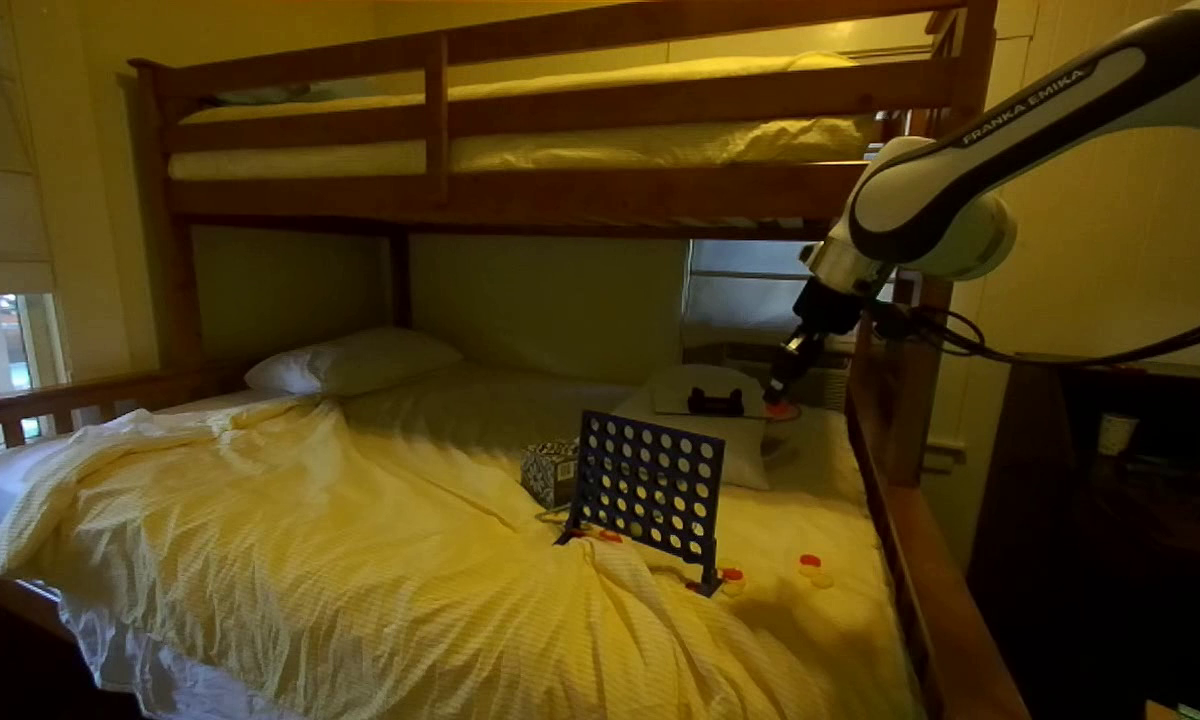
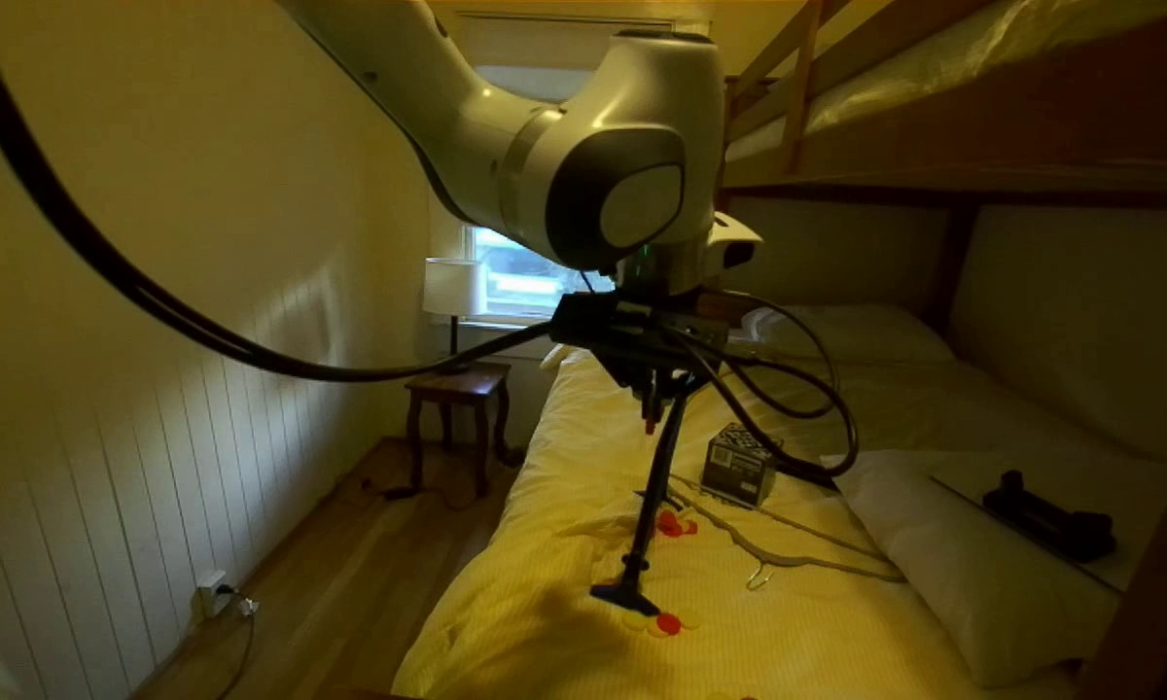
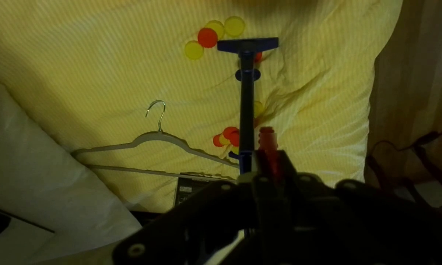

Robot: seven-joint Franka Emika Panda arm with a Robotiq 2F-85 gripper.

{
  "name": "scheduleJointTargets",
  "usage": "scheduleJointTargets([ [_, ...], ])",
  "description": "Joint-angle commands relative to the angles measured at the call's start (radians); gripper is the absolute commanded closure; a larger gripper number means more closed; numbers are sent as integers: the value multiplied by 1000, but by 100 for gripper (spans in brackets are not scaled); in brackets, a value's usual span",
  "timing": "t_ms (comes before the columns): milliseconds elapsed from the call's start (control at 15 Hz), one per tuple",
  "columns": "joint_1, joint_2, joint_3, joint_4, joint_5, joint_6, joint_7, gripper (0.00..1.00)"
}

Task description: Put the orange chip into the connect four game

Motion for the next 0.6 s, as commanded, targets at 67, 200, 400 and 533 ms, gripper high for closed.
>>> scheduleJointTargets([
  [67, -6, 21, 4, 20, 0, -4, 22, 98],
  [200, -7, 38, 1, 41, 3, -10, 27, 98],
  [400, -7, 70, 2, 71, 6, -22, 25, 98],
  [533, -5, 95, 3, 90, 12, -25, 18, 98],
])
